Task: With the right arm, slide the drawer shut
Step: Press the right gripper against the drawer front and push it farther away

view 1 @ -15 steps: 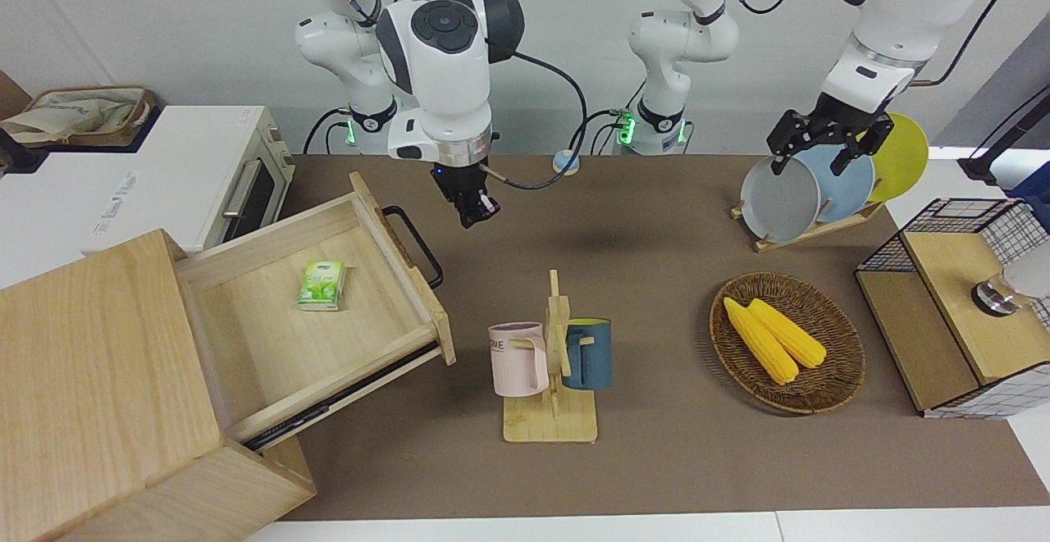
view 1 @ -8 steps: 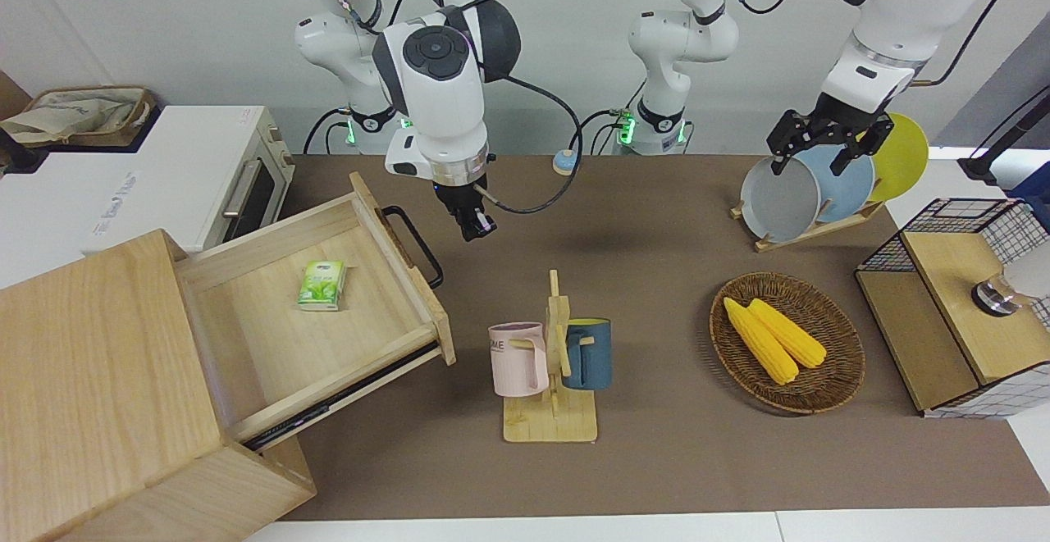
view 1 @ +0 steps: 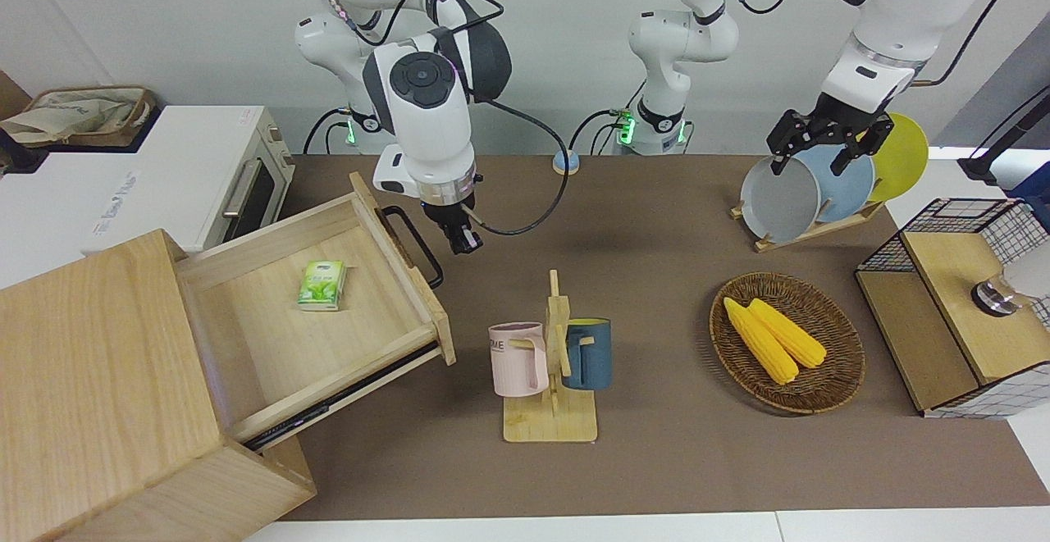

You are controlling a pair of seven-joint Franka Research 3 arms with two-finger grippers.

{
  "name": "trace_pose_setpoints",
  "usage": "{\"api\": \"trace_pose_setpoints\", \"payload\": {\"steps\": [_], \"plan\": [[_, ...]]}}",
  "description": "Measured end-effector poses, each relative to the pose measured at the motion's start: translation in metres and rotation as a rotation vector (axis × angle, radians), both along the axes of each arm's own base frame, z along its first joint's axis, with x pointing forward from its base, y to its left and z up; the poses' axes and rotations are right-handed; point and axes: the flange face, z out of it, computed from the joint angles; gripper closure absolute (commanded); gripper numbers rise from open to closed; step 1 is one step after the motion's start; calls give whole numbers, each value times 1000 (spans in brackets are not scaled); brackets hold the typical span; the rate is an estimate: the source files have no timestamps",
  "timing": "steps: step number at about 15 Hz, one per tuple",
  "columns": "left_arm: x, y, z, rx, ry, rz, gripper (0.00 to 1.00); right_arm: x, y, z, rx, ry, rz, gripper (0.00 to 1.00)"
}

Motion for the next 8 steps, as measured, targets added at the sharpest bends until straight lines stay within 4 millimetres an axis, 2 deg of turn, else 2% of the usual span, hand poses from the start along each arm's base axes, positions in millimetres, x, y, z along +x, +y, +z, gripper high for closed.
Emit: {"api": "trace_pose_setpoints", "payload": {"steps": [5, 8], "plan": [[0, 0, 0, 0, 0, 0, 2, 13, -24, 0, 10, -27, -16, 1000], [0, 0, 0, 0, 0, 0, 2, 17, -29, -1, 15, -33, -10, 1000]]}}
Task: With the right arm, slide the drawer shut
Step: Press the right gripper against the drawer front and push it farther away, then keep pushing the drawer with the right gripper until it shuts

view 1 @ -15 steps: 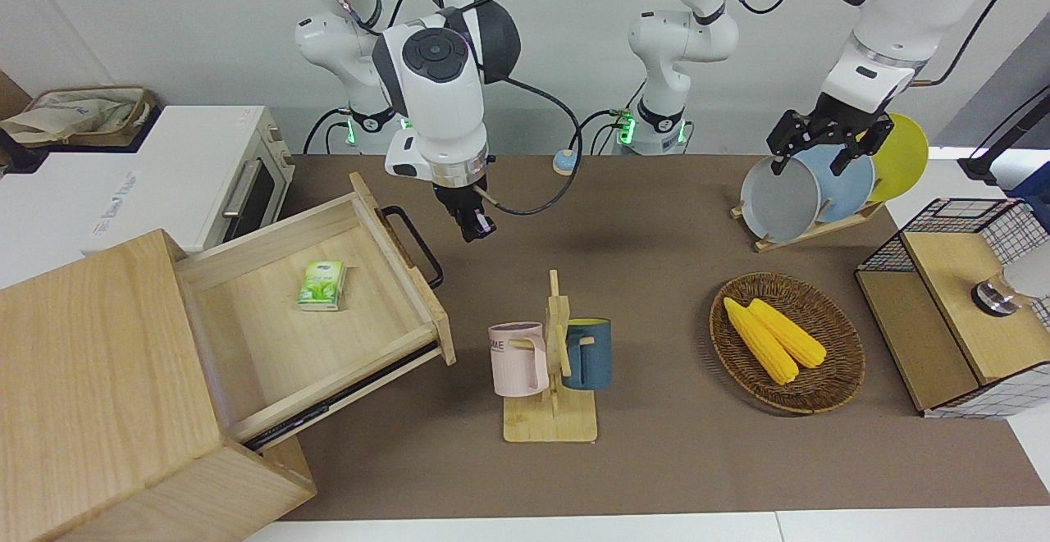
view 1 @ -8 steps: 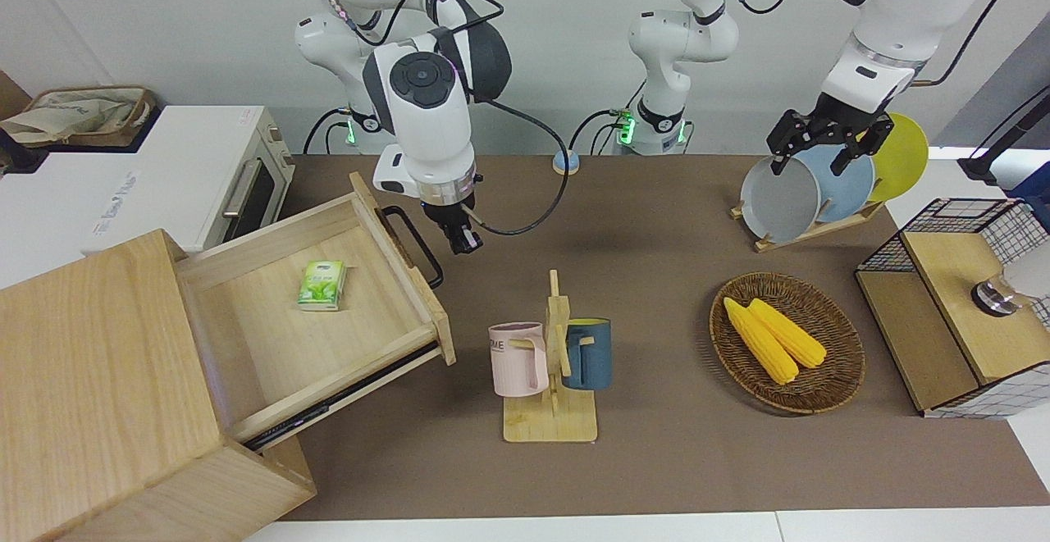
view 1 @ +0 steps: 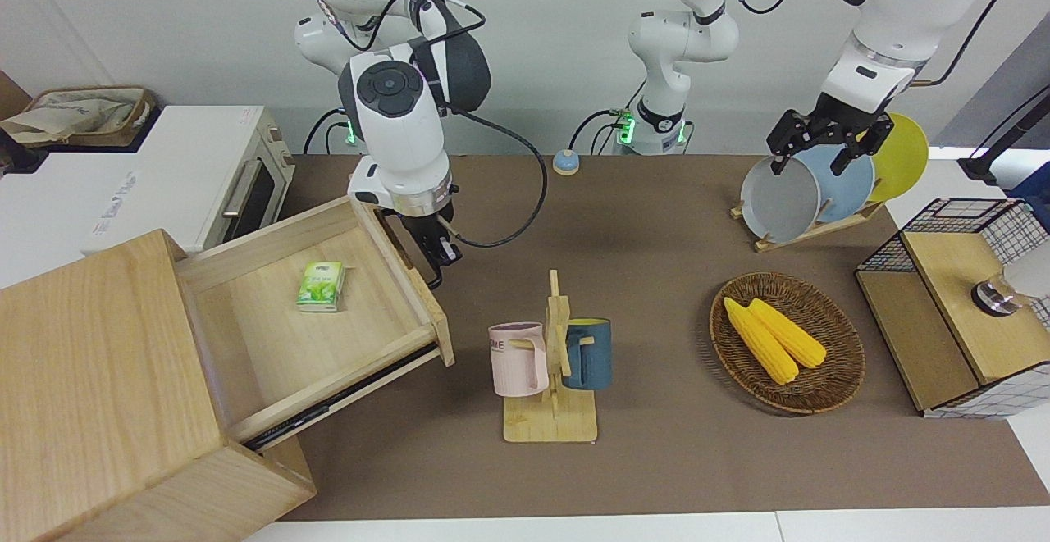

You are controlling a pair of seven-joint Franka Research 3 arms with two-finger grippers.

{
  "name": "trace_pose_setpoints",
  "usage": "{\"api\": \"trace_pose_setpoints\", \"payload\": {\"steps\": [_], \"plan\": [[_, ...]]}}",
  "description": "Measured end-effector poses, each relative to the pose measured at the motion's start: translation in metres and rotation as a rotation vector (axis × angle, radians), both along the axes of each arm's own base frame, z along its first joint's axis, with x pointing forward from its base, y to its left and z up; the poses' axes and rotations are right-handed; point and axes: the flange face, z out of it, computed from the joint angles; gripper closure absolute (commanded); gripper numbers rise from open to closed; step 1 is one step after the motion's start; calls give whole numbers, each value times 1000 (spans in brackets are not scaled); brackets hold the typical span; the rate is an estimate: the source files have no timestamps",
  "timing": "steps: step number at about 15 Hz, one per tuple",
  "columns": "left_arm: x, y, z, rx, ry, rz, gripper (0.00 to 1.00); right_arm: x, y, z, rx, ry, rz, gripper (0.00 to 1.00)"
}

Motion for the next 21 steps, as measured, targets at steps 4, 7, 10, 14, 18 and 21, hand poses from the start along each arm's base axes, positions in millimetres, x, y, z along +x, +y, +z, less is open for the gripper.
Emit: {"api": "trace_pose_setpoints", "payload": {"steps": [4, 7, 10, 14, 18, 21], "plan": [[0, 0, 0, 0, 0, 0, 2, 4, -7, 0, 5, -11, 4, 1000], [0, 0, 0, 0, 0, 0, 2, 11, -27, 2, 16, -15, 13, 1000], [0, 0, 0, 0, 0, 0, 5, 18, -54, 3, 47, -14, 30, 1000], [0, 0, 0, 0, 0, 0, 2, 24, -79, 3, 54, -17, 39, 1000], [0, 0, 0, 0, 0, 0, 5, 28, -97, 2, 54, -18, 57, 1000], [0, 0, 0, 0, 0, 0, 2, 31, -112, 0, 54, -19, 90, 1000]]}}
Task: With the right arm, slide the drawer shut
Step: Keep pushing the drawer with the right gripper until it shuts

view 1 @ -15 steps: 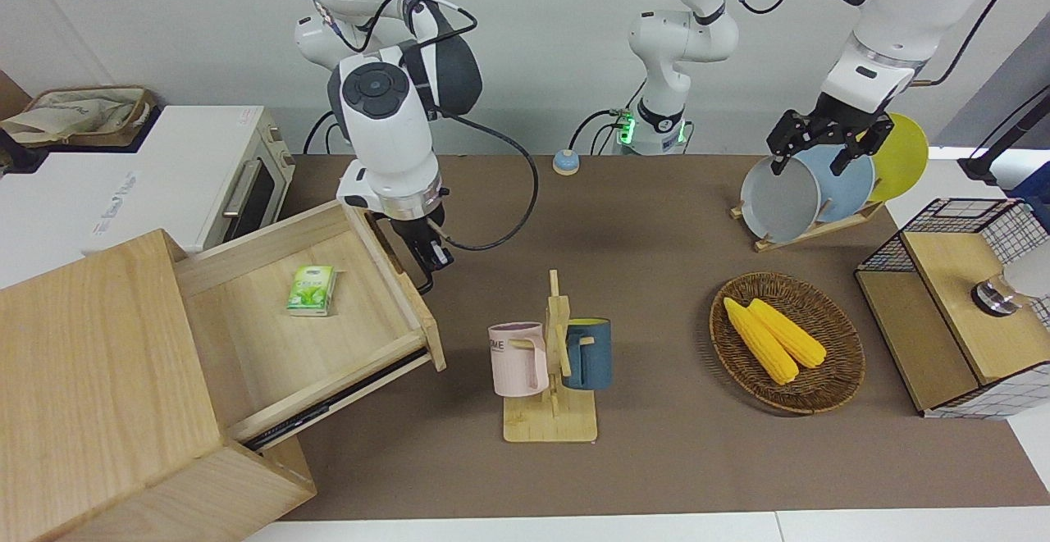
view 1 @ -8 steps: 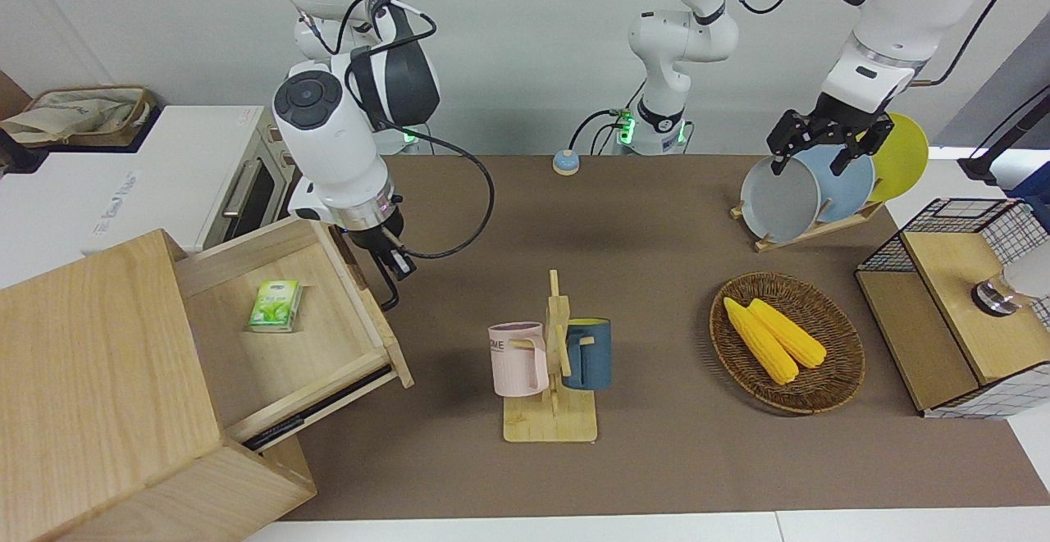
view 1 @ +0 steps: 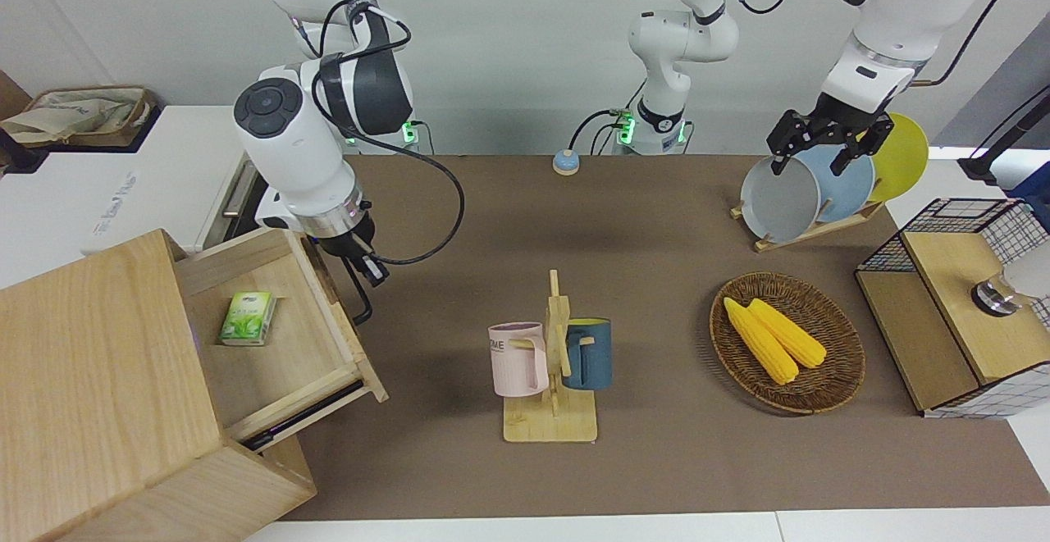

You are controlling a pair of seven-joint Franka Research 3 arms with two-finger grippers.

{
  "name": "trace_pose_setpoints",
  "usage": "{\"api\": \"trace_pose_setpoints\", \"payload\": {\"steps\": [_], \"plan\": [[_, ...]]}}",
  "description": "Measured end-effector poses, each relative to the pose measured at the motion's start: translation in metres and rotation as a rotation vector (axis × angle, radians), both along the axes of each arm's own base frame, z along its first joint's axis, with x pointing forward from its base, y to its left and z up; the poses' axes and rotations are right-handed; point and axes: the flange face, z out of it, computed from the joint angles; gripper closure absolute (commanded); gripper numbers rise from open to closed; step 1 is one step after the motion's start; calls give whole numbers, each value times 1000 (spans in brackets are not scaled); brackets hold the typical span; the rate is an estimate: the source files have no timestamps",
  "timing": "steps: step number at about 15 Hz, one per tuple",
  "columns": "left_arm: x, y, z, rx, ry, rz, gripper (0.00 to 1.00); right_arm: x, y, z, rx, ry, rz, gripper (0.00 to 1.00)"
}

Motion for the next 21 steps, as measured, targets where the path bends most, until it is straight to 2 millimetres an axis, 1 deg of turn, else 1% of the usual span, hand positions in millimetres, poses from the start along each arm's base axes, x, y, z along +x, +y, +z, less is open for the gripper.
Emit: {"api": "trace_pose_setpoints", "payload": {"steps": [5, 13, 17, 21], "plan": [[0, 0, 0, 0, 0, 0, 5, 3, -28, -1, -11, -4, 66, 1000], [0, 0, 0, 0, 0, 0, 5, 5, -55, -2, -35, -6, 151, 1000], [0, 0, 0, 0, 0, 0, 5, 7, -86, -3, -37, -10, 199, 1000], [0, 0, 0, 0, 0, 0, 5, 7, -106, -2, -37, -13, 184, 1000]]}}
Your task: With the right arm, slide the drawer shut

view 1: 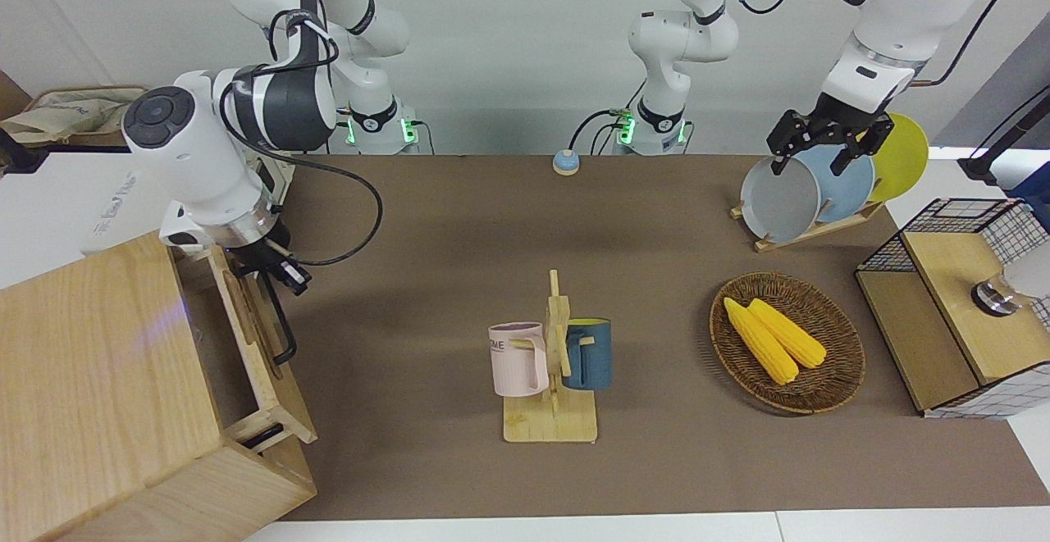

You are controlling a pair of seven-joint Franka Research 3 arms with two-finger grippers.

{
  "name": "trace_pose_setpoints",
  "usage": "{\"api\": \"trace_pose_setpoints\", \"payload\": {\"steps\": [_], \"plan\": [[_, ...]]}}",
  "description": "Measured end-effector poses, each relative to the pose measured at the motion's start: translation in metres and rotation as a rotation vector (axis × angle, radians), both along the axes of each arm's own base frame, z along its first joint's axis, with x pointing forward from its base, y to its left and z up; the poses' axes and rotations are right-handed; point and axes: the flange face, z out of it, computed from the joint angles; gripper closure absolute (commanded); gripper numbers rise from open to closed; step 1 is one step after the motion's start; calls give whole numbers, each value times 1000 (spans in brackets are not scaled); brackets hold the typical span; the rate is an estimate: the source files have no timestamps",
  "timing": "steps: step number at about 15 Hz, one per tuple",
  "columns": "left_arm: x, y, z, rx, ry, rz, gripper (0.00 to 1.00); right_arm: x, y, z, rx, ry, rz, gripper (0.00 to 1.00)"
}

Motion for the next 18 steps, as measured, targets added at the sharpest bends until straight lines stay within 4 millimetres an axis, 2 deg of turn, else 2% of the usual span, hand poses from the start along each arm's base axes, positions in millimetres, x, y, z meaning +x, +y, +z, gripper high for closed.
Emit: {"api": "trace_pose_setpoints", "payload": {"steps": [2, 6, 8, 18], "plan": [[0, 0, 0, 0, 0, 0, 2, 0, -11, 0, 4, 0, -21, 1000], [0, 0, 0, 0, 0, 0, 2, -2, -52, 2, 77, -7, -113, 1000], [0, 0, 0, 0, 0, 0, 5, -3, -64, 2, 81, -9, -124, 1000], [0, 0, 0, 0, 0, 0, 2, -3, -66, 3, 80, -12, -69, 1000]]}}
